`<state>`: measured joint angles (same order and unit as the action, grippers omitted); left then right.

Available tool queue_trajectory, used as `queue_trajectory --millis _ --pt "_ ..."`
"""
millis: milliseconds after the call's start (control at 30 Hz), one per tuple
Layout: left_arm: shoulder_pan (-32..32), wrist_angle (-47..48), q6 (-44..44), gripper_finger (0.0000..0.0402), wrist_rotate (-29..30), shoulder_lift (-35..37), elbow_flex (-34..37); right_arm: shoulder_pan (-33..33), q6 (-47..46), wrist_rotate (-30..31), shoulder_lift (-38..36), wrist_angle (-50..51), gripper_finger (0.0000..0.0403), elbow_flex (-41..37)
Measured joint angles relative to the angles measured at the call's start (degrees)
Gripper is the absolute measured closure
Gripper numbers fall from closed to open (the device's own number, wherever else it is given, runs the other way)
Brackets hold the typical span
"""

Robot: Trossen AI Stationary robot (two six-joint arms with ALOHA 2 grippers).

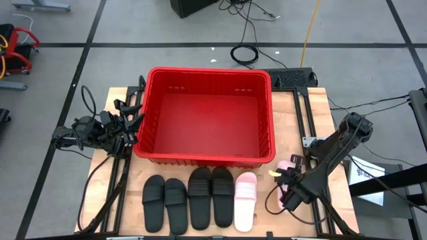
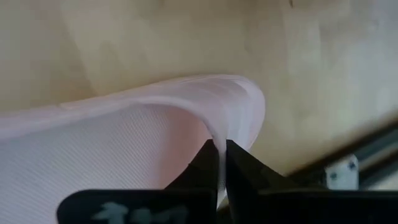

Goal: Pick and place slides into bin
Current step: Put the pink slipper into the red bin

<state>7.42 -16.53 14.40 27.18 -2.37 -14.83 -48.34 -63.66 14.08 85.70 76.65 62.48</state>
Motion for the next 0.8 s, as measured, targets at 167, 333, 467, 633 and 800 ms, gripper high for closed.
queue_trajectory --millis 167,333,467,633,800 --pt "0.0 0.0 0.1 0.0213 0.0 0.0 0.0 0.0 1.4 2.1 -4.9 -4.0 0.0402 0.0" --pt "0.0 0.0 0.1 0.0213 0.0 0.0 0.0 0.0 1.7 2.0 -8.8 -6.5 0.0402 0.0" --pt "0.0 0.0 0.1 0.0213 0.0 0.0 0.0 0.0 4.7 0.9 -11.3 -9.7 0.0402 0.0" --pt "0.0 0.0 0.1 0.0213 0.0 0.0 0.0 0.0 8.7 1.0 -13.6 -14.8 0.0402 0.0" --pt "0.0 0.0 0.1 0.0213 0.0 0.0 0.0 0.0 13.7 0.9 -15.2 -21.7 0.0403 0.0"
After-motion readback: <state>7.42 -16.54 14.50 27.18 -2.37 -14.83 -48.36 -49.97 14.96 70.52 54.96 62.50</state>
